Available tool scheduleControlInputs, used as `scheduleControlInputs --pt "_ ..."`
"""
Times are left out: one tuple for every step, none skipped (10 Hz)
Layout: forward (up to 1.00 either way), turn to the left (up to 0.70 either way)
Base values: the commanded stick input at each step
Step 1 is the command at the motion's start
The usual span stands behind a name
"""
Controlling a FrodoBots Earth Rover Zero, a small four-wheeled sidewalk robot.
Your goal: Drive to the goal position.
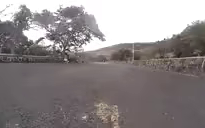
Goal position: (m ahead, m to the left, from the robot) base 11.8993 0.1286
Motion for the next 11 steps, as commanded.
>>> scheduleControlInputs --pt "0.70 0.00" --pt "0.70 0.00" --pt "0.70 0.00" --pt "0.70 0.00" --pt "0.70 0.00" --pt "0.70 0.00" --pt "0.70 0.00" --pt "0.70 0.00" --pt "0.70 0.00" --pt "0.70 0.00" --pt "0.70 0.00"
